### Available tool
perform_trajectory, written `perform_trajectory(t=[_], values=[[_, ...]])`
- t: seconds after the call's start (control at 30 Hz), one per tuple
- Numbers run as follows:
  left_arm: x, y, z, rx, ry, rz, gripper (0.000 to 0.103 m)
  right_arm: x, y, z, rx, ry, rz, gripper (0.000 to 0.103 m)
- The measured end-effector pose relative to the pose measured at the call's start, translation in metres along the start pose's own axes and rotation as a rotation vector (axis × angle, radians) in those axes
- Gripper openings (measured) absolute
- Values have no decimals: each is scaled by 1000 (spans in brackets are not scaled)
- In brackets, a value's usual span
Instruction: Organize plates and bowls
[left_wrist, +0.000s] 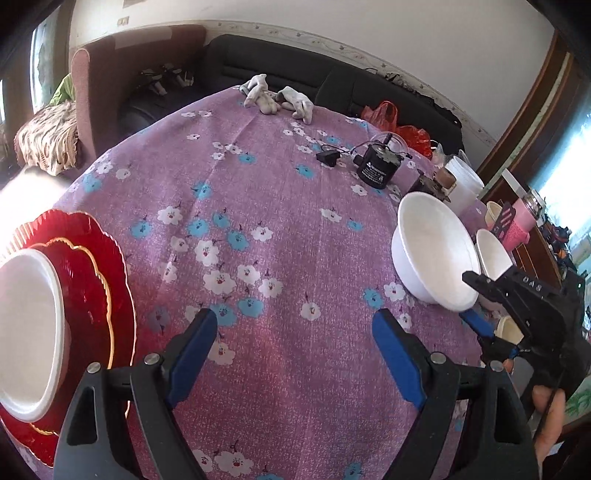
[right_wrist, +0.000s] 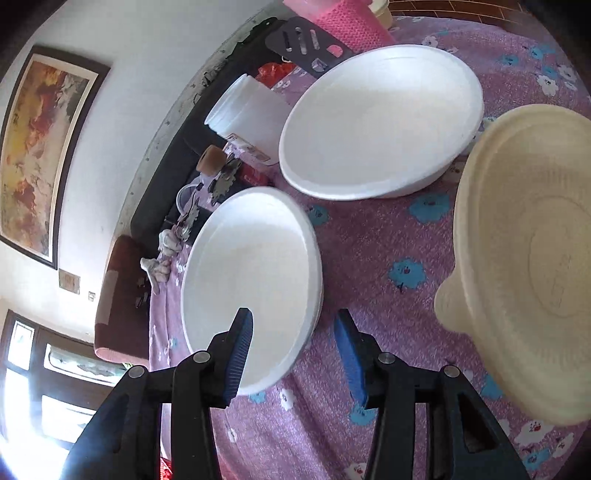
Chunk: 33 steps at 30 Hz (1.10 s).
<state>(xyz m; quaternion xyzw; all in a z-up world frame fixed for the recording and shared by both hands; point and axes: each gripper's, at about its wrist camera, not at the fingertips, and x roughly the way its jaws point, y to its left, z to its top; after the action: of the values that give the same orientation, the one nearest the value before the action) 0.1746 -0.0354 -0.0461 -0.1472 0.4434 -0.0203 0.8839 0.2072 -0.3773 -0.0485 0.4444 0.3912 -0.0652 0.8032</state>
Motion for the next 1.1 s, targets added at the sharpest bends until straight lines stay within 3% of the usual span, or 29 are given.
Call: perform_trajectory(t=[0.13, 0.27, 0.57, 0.83, 1.1], values=[[8, -25, 30, 56, -30, 100, 85, 9, -8, 17, 54, 14, 14, 50], [38, -45, 55, 111, 14, 166, 85, 11, -9, 21, 55, 7, 39, 50], [86, -75, 74, 168, 126, 197, 85, 11, -9, 24, 41, 13, 49, 47], [88, -83, 79, 167, 119, 225, 85, 8, -11, 26, 52, 20, 67, 47], [85, -85, 85, 116, 194, 46, 85, 13, -13, 24, 50, 38, 66, 47]])
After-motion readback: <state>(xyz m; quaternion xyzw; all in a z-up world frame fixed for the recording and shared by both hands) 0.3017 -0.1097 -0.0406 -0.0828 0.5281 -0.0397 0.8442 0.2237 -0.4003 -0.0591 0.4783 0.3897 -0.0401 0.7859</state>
